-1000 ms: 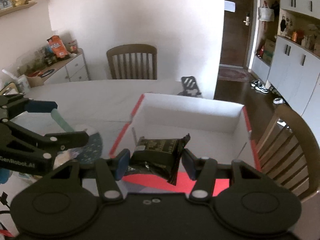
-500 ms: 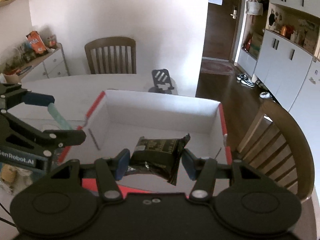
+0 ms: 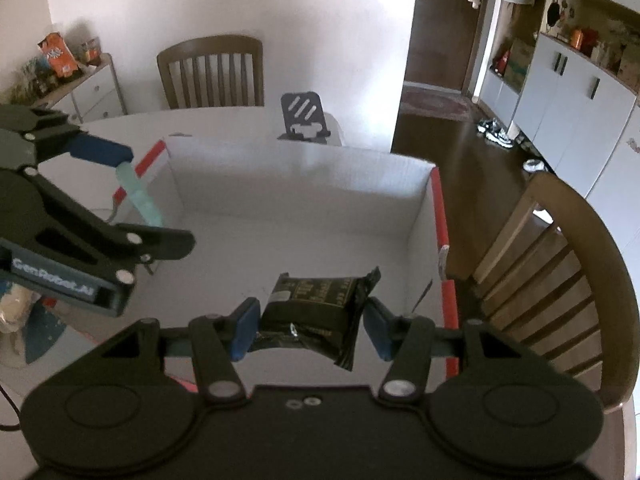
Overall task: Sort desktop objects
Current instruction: 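Carry the black packet with the right gripper into the red shoebox while the left tool carries the green stick, then open the right gripper to drop the black packet while the left gripper releases the green stick into the box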
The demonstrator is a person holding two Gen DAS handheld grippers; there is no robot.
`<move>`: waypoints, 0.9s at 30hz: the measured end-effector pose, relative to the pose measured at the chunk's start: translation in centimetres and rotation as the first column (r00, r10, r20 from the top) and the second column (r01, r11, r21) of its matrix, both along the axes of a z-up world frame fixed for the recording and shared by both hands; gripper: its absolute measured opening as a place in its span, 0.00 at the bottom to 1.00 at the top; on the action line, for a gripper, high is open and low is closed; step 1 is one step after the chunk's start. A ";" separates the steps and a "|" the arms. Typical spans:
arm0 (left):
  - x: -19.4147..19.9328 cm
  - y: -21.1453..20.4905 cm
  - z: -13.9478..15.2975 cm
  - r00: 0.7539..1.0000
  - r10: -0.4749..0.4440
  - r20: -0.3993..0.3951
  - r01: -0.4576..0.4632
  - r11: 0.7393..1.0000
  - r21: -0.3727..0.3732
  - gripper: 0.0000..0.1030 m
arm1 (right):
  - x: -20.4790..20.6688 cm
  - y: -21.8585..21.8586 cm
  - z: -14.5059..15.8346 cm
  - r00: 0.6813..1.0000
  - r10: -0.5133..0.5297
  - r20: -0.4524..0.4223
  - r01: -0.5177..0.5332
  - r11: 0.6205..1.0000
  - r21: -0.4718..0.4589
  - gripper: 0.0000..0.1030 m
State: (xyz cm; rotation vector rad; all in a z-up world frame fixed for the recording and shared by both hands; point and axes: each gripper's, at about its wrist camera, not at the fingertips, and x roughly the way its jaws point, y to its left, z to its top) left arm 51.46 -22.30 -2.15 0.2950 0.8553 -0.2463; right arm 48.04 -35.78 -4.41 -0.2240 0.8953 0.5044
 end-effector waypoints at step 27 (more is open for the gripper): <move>5.9 -1.3 -6.4 0.950 0.014 -0.312 -0.001 0.999 0.040 0.95 | 4.3 2.0 -4.9 0.959 0.112 -0.260 -0.132 0.990 -0.058 0.55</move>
